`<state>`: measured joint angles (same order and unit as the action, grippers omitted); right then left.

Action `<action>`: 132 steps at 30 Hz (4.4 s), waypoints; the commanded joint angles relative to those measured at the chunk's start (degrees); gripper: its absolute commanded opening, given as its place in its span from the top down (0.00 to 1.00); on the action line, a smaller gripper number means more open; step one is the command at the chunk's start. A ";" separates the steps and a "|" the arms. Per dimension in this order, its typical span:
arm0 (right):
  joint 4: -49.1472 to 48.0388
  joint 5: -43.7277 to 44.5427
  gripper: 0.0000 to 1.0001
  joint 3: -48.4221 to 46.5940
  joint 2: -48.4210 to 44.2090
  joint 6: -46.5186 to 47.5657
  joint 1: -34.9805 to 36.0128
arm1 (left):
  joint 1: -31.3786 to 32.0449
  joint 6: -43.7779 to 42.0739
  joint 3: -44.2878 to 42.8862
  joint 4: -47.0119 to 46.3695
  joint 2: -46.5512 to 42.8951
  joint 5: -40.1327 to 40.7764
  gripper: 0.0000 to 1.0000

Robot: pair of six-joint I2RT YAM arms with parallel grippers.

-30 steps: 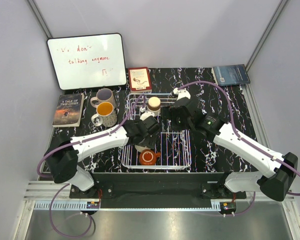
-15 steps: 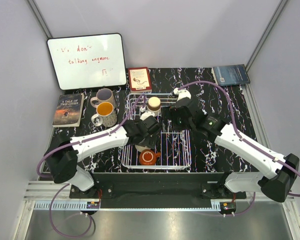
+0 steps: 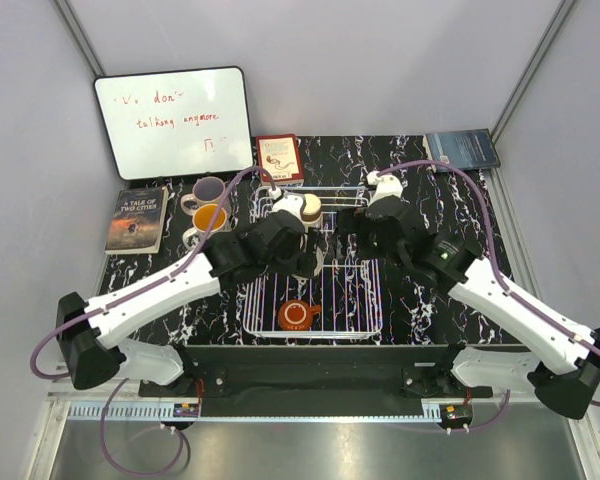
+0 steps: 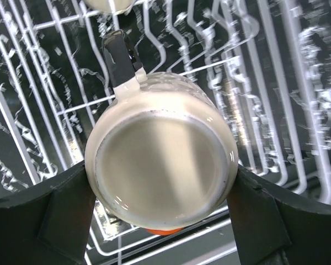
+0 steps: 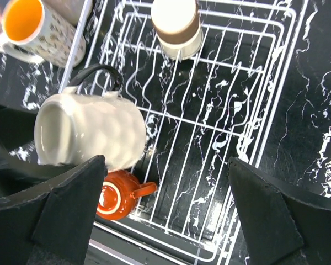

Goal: Unload the cups from the dish rack

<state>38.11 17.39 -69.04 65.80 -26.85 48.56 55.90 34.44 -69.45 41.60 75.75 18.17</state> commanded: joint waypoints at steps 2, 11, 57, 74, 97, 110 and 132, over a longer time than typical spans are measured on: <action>-0.58 2.75 0.00 -0.40 -4.62 -3.38 -1.88 | -0.70 -0.60 -2.18 -8.20 -4.64 -5.95 1.00; -2.68 -7.10 0.00 1.01 -8.32 -9.09 -7.42 | -9.04 7.66 14.24 -34.26 -18.24 -25.81 1.00; -30.99 -39.27 0.32 10.67 -11.57 -17.62 -9.71 | -19.42 41.68 35.09 -100.67 -8.25 -60.01 1.00; -34.68 -44.98 0.74 11.29 -9.11 -19.20 -9.71 | -19.34 41.68 32.98 -99.88 -5.78 -63.96 1.00; -20.89 -30.94 1.00 1.37 -12.54 -8.13 -9.71 | -22.06 23.40 26.56 -59.82 -11.23 -53.81 0.01; 2.75 -10.71 1.00 -13.66 9.15 -2.95 -28.15 | -25.49 23.84 24.29 -28.45 -15.80 -30.14 0.01; 13.22 -2.44 1.00 -36.08 49.15 -5.31 -48.19 | -25.40 14.96 18.83 -12.78 -20.72 -15.02 0.01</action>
<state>50.81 13.52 -101.01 112.22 -31.88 1.91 30.46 52.05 -47.55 28.34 56.07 -0.91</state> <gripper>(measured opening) 0.186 0.987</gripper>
